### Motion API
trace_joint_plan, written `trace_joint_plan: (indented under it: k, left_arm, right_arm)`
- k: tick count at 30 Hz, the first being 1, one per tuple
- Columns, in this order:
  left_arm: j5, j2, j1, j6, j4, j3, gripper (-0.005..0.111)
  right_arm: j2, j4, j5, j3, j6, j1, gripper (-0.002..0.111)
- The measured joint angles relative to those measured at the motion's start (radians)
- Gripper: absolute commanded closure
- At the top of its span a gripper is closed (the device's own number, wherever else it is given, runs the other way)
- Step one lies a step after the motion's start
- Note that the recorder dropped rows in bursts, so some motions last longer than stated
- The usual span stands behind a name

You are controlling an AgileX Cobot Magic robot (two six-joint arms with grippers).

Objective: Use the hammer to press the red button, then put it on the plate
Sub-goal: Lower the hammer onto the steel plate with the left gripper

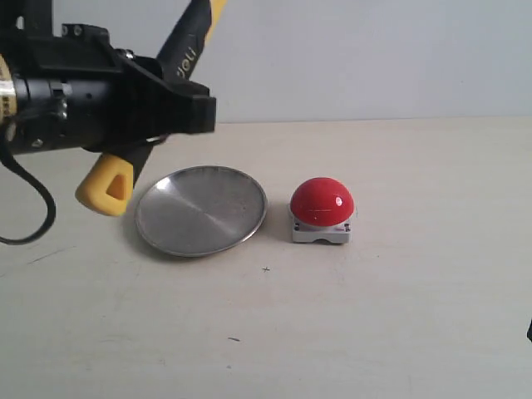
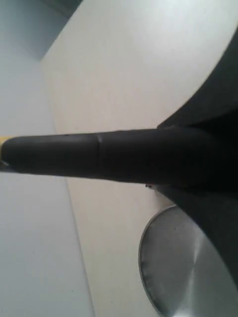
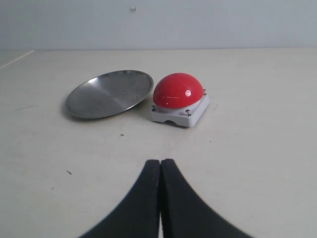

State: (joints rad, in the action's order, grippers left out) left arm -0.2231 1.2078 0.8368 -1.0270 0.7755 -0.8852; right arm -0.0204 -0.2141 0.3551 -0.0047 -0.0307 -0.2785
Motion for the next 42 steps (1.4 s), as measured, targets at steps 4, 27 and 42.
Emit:
trace_joint_plan:
  k: [4,27,42]
  left_arm:
    - [0.070,-0.023,-0.092,-0.002,-0.079,0.000,0.107]
    - [1.083,0.383,-0.588,-0.846,0.518,0.054,0.107]
    - [1.049,0.651,-0.631,-0.851,0.697,-0.052,0.107]
  right_arm:
    - [0.000,0.000,0.000,0.000,0.000,0.000,0.108]
    - [0.000,0.000,0.000,0.000,0.000,0.000,0.108]
    - [0.000,0.000,0.000,0.000,0.000,0.000,0.108]
